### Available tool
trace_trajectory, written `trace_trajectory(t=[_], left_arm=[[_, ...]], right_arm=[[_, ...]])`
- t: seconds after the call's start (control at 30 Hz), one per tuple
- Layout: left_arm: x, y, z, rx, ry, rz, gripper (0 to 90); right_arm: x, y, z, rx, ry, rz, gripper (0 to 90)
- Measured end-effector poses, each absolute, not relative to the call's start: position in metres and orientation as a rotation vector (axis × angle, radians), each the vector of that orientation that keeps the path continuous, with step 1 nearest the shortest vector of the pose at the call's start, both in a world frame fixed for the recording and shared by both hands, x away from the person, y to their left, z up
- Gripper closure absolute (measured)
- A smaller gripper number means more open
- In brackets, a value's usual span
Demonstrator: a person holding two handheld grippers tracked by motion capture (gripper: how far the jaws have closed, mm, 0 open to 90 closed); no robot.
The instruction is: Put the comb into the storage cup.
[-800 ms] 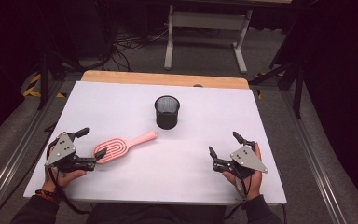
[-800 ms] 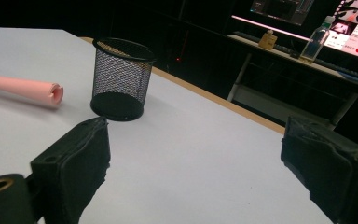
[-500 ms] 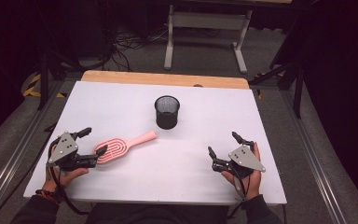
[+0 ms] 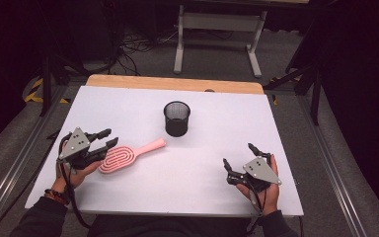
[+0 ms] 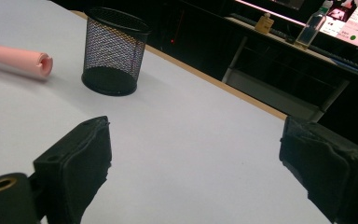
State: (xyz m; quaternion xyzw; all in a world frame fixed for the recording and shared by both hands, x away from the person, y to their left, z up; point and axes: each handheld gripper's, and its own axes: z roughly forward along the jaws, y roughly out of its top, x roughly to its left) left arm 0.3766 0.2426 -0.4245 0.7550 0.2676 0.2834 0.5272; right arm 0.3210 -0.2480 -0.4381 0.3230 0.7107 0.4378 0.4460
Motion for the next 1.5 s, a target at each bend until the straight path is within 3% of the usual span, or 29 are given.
trace_trajectory(t=[0.07,0.2,0.57,0.8,1.17,1.5], left_arm=[[0.379,0.242,-0.422,1.811,0.643,0.662,67.7],[0.386,0.234,-0.417,1.828,0.656,0.635,89.5],[0.411,0.170,-0.414,1.970,0.703,0.554,89.9],[0.431,0.126,-0.432,2.115,0.729,0.472,90.0],[0.450,0.103,-0.448,2.319,0.823,0.420,89.9],[0.435,0.087,-0.446,2.466,0.671,0.396,89.8]], right_arm=[[0.321,-0.248,-0.438,0.800,1.763,1.084,9.6],[0.325,-0.246,-0.441,0.807,1.786,1.068,9.1],[0.330,-0.243,-0.444,0.807,1.819,1.054,8.9],[0.330,-0.246,-0.444,0.813,1.816,1.056,8.9],[0.329,-0.242,-0.444,0.774,1.843,0.994,9.0],[0.329,-0.241,-0.445,0.768,1.863,0.983,9.1]])
